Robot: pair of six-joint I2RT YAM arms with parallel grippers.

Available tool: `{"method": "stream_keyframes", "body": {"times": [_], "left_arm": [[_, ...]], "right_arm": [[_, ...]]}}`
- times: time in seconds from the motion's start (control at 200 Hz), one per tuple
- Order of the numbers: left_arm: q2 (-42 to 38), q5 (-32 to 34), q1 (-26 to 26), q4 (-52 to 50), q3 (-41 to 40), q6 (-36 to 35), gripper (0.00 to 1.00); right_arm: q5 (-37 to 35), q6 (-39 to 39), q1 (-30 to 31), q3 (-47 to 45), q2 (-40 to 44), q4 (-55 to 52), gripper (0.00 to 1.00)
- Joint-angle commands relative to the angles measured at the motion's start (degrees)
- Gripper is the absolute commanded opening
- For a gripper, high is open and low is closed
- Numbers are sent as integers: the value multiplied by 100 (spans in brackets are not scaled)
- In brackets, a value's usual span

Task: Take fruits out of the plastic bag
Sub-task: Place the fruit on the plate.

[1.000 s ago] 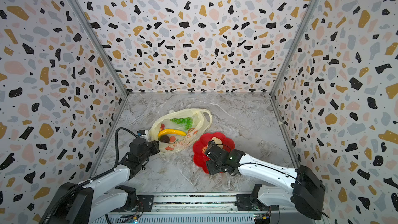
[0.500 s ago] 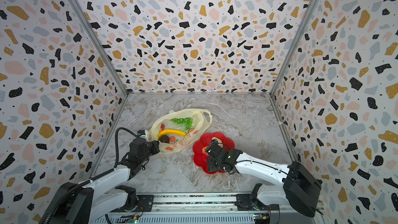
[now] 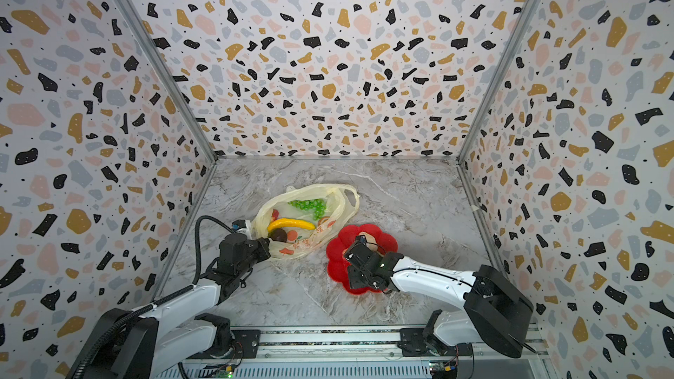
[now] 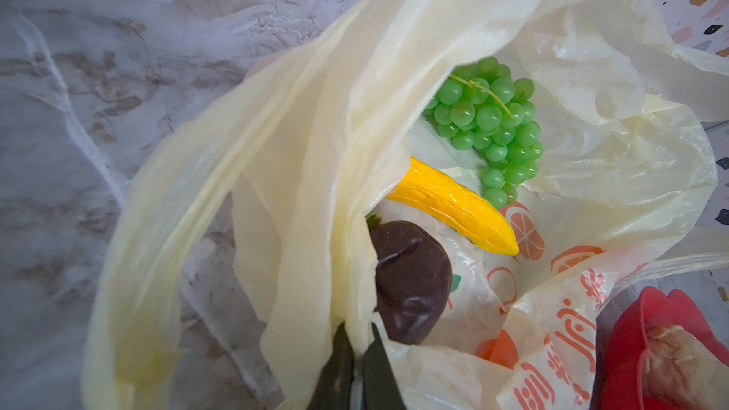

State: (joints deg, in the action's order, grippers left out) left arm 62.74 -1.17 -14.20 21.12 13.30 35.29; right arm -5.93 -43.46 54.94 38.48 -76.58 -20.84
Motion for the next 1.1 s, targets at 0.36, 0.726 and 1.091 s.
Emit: {"method": "stream_keyframes", "body": {"times": [0.36,0.726,1.091], "left_arm": [[-43,10,23,225,-42,-57,8],[-49,11,27,234,-38,-63,9],[0,-15,22,236,-29,-63,9]], "right_arm": [[-268,-196,-53,-72,-175,257,66],[-299,-214,-53,-139,17,199,76],[-202,-116,23,-82,475,-37,78]]}}
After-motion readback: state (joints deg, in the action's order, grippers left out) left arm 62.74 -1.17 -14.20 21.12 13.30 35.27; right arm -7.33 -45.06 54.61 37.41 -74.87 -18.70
